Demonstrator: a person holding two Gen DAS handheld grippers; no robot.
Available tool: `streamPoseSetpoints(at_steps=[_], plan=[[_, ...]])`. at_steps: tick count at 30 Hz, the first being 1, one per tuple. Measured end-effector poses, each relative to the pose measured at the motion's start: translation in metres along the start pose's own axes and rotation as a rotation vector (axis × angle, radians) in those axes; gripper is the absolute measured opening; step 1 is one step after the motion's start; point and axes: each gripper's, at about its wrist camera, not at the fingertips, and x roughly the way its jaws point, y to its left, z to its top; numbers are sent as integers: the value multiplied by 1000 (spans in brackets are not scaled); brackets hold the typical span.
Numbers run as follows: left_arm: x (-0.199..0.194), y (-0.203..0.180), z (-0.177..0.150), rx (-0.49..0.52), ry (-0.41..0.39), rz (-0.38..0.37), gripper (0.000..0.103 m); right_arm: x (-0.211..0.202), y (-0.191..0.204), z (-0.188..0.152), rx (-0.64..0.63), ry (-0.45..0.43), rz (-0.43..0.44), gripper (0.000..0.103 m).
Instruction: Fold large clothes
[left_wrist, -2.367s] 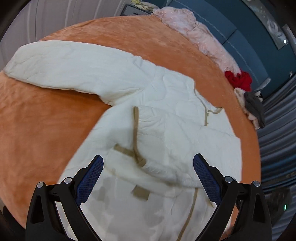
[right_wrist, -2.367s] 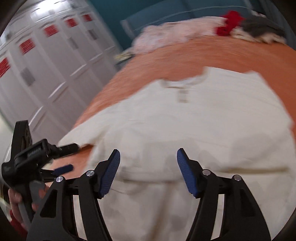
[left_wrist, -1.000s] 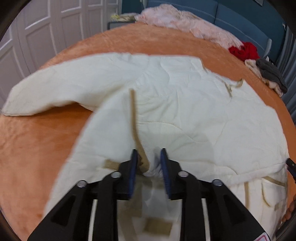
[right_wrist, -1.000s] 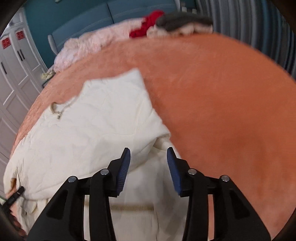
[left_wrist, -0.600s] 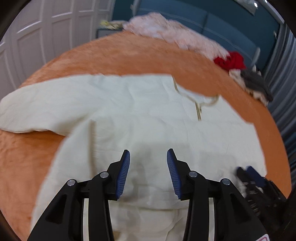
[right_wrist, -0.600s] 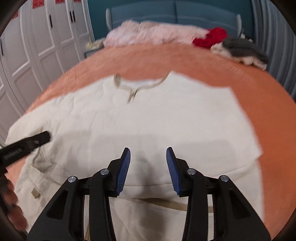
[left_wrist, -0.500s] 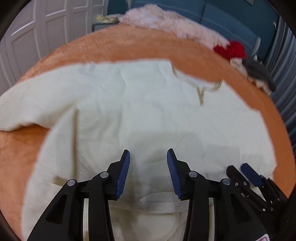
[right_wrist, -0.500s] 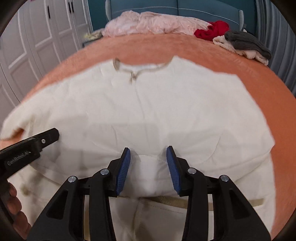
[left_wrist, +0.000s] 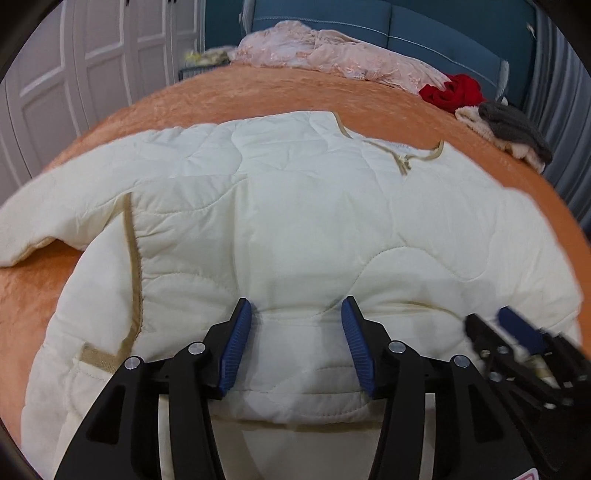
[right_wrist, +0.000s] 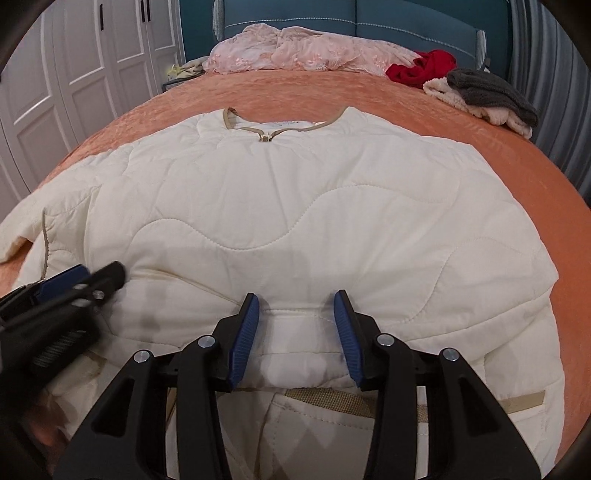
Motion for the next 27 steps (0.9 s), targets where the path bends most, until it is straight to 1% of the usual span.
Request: streamPoseSetpoints(at_steps=[1,2,3,4,5,6,7,9,11,13,16,17,20,22,24,25,26,27], plan=[[-9,9,3,-39,22,-15,50,-5,0,2,6,5,-2,41],[-23,23,5,-101,31,-52,52,-12,-1,3,13,12,-10,44],[-37,40,5,-159,22,-92,60,-26,0,1,30,12,-12,46],[-54,61,5,-215,4,-118,65,-35,-1,-1,40,8,-9,48],[-65,77,5,-247,-9,-119,71,-45,-1,-5,48,2,-4,52],[-78,105,5,-289,-28,-105,72,-61,2,-13,50,-8,3,54],[-84,123,5,-314,-40,-92,73,-70,4,-19,45,-12,5,54],[-93,185,6,-408,-41,-35,73,-88,8,-31,37,-11,6,55],[-93,235,5,-492,-43,9,73,-100,11,-42,47,-2,13,55],[-88,299,2,-606,-26,68,73,-111,15,-52,65,11,19,55],[-82,365,-2,-748,-30,117,73,-125,22,-62,66,27,10,55],[-80,393,-4,-814,-36,138,72,-129,25,-64,60,32,10,56],[-74,438,0,-903,-48,159,72,-137,34,-67,31,44,5,56],[-70,455,5,-933,-54,159,70,-141,42,-68,1,49,-2,59],[-64,463,14,-937,-65,157,70,-142,49,-67,-23,50,-7,60],[-62,465,18,-933,-70,155,67,-142,51,-67,-29,53,-6,60],[-59,464,25,-918,-76,142,47,-142,54,-67,-37,57,-6,60],[-56,463,30,-902,-65,143,21,-142,56,-67,-41,58,-6,60]])
